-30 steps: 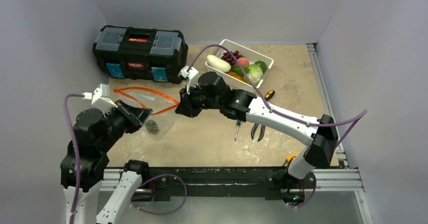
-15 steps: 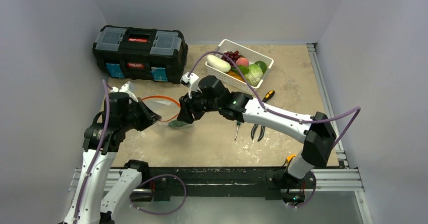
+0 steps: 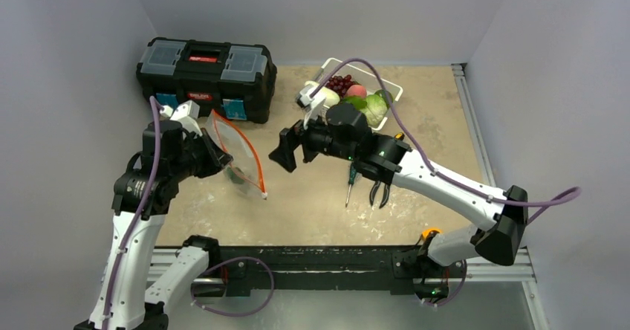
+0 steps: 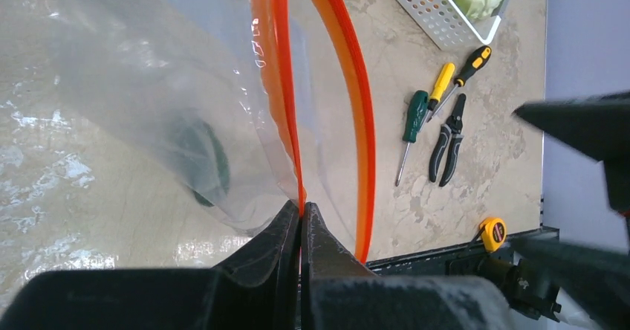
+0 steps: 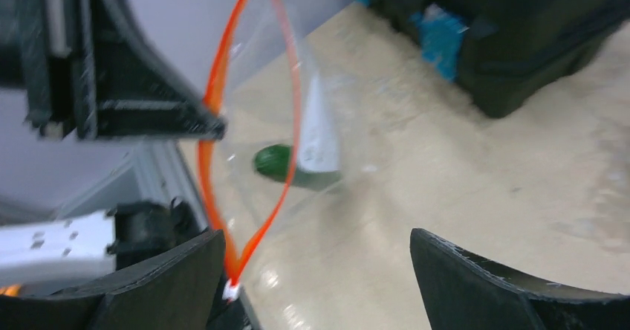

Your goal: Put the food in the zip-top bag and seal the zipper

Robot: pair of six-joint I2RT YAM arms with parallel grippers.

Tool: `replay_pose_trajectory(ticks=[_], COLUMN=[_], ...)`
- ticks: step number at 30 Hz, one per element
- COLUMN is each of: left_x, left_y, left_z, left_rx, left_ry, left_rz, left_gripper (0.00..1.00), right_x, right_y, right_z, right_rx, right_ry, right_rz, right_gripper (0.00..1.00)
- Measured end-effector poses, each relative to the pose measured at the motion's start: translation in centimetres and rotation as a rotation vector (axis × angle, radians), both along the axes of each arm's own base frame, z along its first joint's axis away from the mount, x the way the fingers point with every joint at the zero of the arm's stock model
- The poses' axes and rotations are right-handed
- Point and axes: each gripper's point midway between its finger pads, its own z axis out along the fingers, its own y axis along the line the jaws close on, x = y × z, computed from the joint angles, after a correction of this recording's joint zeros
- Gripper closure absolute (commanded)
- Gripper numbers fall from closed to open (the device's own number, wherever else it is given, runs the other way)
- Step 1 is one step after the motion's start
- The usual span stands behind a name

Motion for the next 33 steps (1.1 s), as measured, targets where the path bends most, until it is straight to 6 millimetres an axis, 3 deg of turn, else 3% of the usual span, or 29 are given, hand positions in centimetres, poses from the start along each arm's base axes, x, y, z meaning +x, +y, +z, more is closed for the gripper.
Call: replay_pose_trajectory(ticks=[4, 7, 10, 11, 18, 24, 33], left_x=[0.3, 1.2, 2.8, 3.4, 6.0, 5.7, 5.3], left_y=[-0.7, -1.6, -2.5, -2.8, -4.6, -5.6, -6.2], left_z=[-0.2, -0.9, -1.6, -1.9, -5.0, -5.4, -6.1], left_rx=[-0.001, -0.017, -0.031, -0.032, -0.054, -0.084, -0.111], left_ry=[-0.005, 0.02, 0.034, 0.039, 0.129, 0.152, 0.171], left_rz=[-0.055, -0.101, -0.145, -0.16, -0.276, -0.349, -0.393], left_gripper=[1.0, 1.0, 1.0, 1.0, 1.0, 1.0, 1.0], right_x=[5.9, 11.4, 17.0, 19.1, 27.8, 31.9, 34.9], right_y=[-2.9, -4.9, -6.4, -6.7, -10.9, -12.4, -9.1], right_z=[2.2, 1.1, -1.9, -3.9, -11.0, -14.5, -14.9], right_rx=[0.027, -0.018, -0.101, -0.15, -0.325, -0.399, -0.399], right_ry=[-0.076, -0.119, -0.125, -0.119, -0.101, -0.123, -0.202], right_rz=[-0.213, -0.372, -0.482, -0.511, -0.582, -0.533, -0.343], right_gripper=[0.03, 0.03, 0.02, 0.03, 0.05, 0.07, 0.18])
